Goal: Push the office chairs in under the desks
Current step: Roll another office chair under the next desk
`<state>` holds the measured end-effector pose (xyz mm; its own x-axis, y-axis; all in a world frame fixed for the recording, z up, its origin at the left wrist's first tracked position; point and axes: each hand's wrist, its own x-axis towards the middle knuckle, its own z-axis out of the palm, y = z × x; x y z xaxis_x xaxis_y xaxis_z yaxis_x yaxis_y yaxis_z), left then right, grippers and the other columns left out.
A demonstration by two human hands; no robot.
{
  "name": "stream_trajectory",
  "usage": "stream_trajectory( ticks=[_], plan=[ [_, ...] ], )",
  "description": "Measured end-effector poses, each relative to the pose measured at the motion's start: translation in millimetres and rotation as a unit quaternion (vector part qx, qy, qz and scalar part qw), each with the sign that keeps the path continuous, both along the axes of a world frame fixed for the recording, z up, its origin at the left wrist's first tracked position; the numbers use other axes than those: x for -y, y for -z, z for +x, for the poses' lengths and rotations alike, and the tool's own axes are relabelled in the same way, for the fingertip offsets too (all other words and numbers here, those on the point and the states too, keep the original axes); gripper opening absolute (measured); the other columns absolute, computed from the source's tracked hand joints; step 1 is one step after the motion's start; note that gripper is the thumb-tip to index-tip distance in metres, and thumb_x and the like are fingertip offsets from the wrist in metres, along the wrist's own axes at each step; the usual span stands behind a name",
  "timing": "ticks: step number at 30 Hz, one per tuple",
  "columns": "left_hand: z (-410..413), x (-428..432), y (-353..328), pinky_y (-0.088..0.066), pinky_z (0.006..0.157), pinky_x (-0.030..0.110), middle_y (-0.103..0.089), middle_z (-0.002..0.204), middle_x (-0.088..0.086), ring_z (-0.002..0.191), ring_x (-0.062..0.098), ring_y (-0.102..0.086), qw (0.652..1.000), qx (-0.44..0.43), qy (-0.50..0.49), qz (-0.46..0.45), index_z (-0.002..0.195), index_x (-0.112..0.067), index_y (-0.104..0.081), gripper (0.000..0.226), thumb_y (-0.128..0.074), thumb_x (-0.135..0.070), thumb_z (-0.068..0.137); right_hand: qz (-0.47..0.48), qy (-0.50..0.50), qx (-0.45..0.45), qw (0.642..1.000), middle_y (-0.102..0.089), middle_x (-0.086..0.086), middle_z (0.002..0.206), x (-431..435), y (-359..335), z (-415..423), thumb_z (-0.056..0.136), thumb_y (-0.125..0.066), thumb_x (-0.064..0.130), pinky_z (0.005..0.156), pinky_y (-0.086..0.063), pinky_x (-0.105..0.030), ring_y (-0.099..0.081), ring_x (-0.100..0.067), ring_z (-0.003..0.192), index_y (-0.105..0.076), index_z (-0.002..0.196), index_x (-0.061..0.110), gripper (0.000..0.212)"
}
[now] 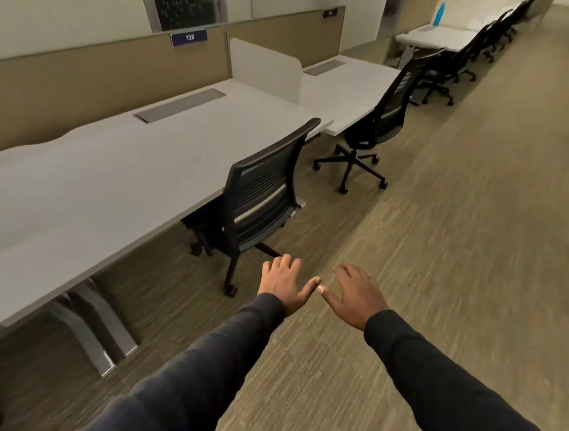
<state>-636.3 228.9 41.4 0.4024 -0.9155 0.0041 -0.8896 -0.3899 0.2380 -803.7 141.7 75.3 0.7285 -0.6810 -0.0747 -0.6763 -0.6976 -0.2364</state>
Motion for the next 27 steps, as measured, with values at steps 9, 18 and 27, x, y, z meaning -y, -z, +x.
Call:
stream_trajectory(
  ticks=[9,18,27],
  plan=[
    [31,137,2,-0.034,0.099,0.044,-0.050,0.122,0.002,0.115,0.024,-0.045,0.998,0.014,-0.054,0.019,0.127,-0.023,-0.051,0.066,-0.024,-0.071,0.091,0.004,-0.055,0.017,0.998,-0.043,-0.006,0.152,168,12,39,0.098,-0.047,0.057,0.111,-0.037,-0.046,-0.039,-0.026,0.140,-0.039,0.150,0.018,0.065],
    [75,243,-29,-0.032,0.100,0.045,-0.050,0.125,0.005,0.118,0.027,-0.045,0.987,0.060,-0.145,0.014,0.129,-0.021,-0.051,0.068,-0.028,-0.072,0.091,0.009,-0.095,0.029,0.995,-0.047,-0.007,0.148,329,-7,94,0.097,-0.047,0.059,0.106,-0.041,-0.047,-0.043,-0.027,0.137,-0.043,0.147,0.017,0.066],
    [194,291,-54,-0.032,0.106,0.051,-0.040,0.139,0.013,0.127,0.035,-0.038,0.943,0.108,-0.314,0.010,0.141,-0.016,-0.035,0.077,-0.053,-0.064,0.084,0.012,-0.146,0.046,0.988,-0.047,-0.009,0.146,417,-21,189,0.095,-0.051,0.060,0.103,-0.041,-0.050,-0.046,-0.032,0.133,-0.041,0.147,0.018,0.068]
  ],
)
